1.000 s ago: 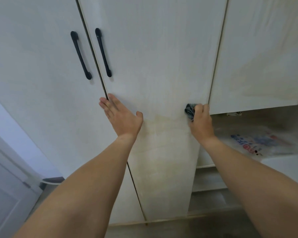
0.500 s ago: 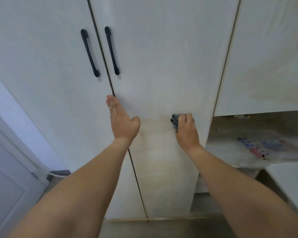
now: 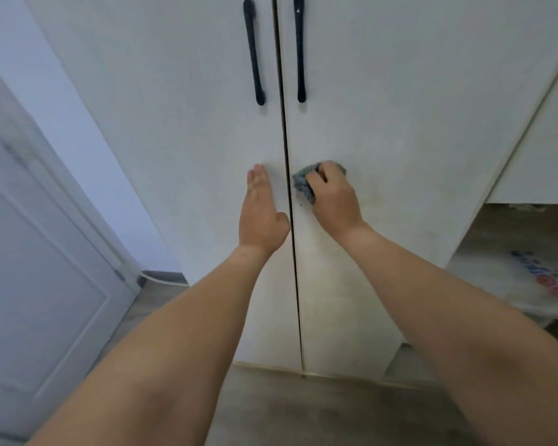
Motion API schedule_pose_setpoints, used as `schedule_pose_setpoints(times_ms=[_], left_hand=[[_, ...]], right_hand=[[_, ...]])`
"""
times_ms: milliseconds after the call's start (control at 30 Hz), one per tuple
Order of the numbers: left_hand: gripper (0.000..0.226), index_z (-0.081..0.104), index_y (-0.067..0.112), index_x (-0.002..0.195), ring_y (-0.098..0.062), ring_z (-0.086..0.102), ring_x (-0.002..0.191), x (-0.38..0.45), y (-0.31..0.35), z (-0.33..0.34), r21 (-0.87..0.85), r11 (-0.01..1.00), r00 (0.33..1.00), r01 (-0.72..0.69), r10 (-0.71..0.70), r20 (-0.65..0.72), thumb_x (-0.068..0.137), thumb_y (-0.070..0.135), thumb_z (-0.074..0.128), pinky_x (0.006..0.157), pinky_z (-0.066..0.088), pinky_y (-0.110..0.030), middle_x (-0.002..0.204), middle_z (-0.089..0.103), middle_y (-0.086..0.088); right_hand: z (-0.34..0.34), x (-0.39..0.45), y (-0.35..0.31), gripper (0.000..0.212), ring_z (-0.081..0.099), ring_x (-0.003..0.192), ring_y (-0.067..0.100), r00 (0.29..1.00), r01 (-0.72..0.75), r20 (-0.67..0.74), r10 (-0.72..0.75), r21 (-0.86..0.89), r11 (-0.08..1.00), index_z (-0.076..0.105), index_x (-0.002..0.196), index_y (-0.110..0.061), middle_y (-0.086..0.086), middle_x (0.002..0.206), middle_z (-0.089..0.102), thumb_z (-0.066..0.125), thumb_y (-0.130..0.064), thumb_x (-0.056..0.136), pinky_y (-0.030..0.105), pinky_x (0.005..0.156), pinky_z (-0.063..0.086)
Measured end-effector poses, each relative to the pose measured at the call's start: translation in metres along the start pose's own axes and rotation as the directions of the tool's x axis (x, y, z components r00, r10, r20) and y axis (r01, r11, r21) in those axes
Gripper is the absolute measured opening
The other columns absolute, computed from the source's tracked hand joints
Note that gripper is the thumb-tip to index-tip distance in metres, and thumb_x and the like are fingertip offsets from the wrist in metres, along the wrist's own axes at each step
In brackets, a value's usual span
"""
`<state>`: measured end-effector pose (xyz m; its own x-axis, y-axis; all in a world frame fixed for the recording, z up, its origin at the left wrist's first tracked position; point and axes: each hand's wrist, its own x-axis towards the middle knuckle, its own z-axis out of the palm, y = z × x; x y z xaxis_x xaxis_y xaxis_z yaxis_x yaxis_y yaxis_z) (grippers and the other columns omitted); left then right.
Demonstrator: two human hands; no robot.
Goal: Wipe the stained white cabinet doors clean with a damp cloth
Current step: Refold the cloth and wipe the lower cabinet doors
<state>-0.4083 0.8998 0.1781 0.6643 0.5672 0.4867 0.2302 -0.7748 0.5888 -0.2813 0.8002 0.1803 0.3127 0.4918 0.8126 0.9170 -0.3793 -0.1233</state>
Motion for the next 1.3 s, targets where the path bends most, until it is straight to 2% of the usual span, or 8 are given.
schedule_pose_setpoints(times_ms=[200,400,600,800,933,1033,1167,1300], left_hand=[[0.086,0.013,0.0,0.156,-0.023,0.006,0.154,0.005,-0.024,0.011,-0.032,0.994,0.988,-0.106,0.101,-0.12,0.075,-0.011,0.038,0.125,0.013,-0.031,0.165,0.015,-0.013],[0.076,0.019,-0.001,0.154,-0.026,0.014,0.153,-0.012,-0.043,0.046,-0.038,0.984,0.953,-0.175,0.16,-0.259,0.079,0.003,0.027,0.125,0.017,-0.035,0.163,0.022,-0.014],[0.076,0.023,-0.005,0.152,-0.034,0.014,0.152,0.0,-0.047,0.082,0.018,0.96,0.89,-0.281,0.267,-0.37,0.077,-0.008,0.035,0.125,0.017,-0.041,0.161,0.023,-0.021],[0.069,0.025,-0.006,0.152,-0.034,0.013,0.152,0.001,-0.057,0.118,0.066,0.934,0.816,-0.351,0.34,-0.469,0.085,0.004,0.038,0.125,0.014,-0.04,0.161,0.023,-0.022],[0.065,0.033,-0.006,0.149,-0.034,0.022,0.15,-0.002,-0.05,0.137,0.081,0.911,0.758,-0.405,0.384,-0.526,0.086,0.006,0.036,0.123,0.022,-0.044,0.158,0.032,-0.02],[0.066,0.033,-0.006,0.149,-0.034,0.023,0.15,0.002,-0.05,0.147,0.139,0.903,0.736,-0.406,0.413,-0.536,0.085,0.007,0.037,0.124,0.021,-0.042,0.157,0.032,-0.021],[0.075,0.019,-0.003,0.155,-0.028,0.009,0.154,0.006,-0.072,0.15,0.195,0.863,0.729,-0.466,0.5,-0.469,0.081,0.006,0.034,0.126,0.009,-0.035,0.164,0.016,-0.017],[0.075,0.01,0.003,0.158,-0.022,0.003,0.154,0.006,-0.082,0.149,0.213,0.847,0.731,-0.487,0.529,-0.431,0.087,0.008,0.037,0.125,0.006,-0.032,0.166,0.009,-0.011]], right_hand=[[0.025,0.047,-0.02,0.015,0.056,0.077,0.028,0.949,0.044,-0.306,-0.073,-0.1,0.994,0.068,0.092,-0.002,0.016,0.09,0.06,0.053,-0.002,0.091,0.03,0.054,0.044],[0.077,-0.073,0.005,0.008,0.058,0.076,0.032,0.981,0.193,0.008,-0.193,-0.118,0.974,0.063,0.087,-0.004,0.015,0.093,0.061,0.061,0.002,0.082,0.038,0.046,0.05],[0.051,-0.012,0.008,0.02,0.053,0.082,0.03,0.94,0.054,-0.33,-0.086,-0.105,0.993,0.067,0.099,-0.002,0.016,0.094,0.058,0.053,-0.004,0.085,0.032,0.054,0.043],[0.076,-0.095,0.04,0.036,0.052,0.087,0.034,0.956,0.244,-0.14,-0.26,-0.122,0.962,0.065,0.102,0.0,0.02,0.1,0.056,0.06,-0.033,0.087,0.041,0.072,0.048],[0.04,-0.075,0.089,0.018,0.053,0.091,0.039,0.884,0.125,-0.409,-0.227,-0.26,0.957,0.066,0.093,-0.001,0.025,0.104,0.057,0.064,-0.019,0.09,0.043,0.078,0.047],[0.015,-0.029,0.093,0.023,0.055,0.1,0.039,0.791,0.017,-0.589,-0.166,-0.25,0.968,0.065,0.107,-0.004,0.023,0.112,0.057,0.056,-0.015,0.088,0.041,0.085,0.048],[0.056,-0.041,0.068,0.026,0.057,0.103,0.036,0.809,0.251,-0.442,-0.388,-0.337,0.907,0.066,0.11,0.001,0.02,0.113,0.06,0.059,-0.004,0.086,0.04,0.083,0.053],[0.071,-0.112,0.126,0.021,0.053,0.101,0.036,0.785,0.443,-0.194,-0.589,-0.489,0.751,0.066,0.111,0.0,0.02,0.113,0.057,0.06,-0.001,0.09,0.04,0.085,0.049]])
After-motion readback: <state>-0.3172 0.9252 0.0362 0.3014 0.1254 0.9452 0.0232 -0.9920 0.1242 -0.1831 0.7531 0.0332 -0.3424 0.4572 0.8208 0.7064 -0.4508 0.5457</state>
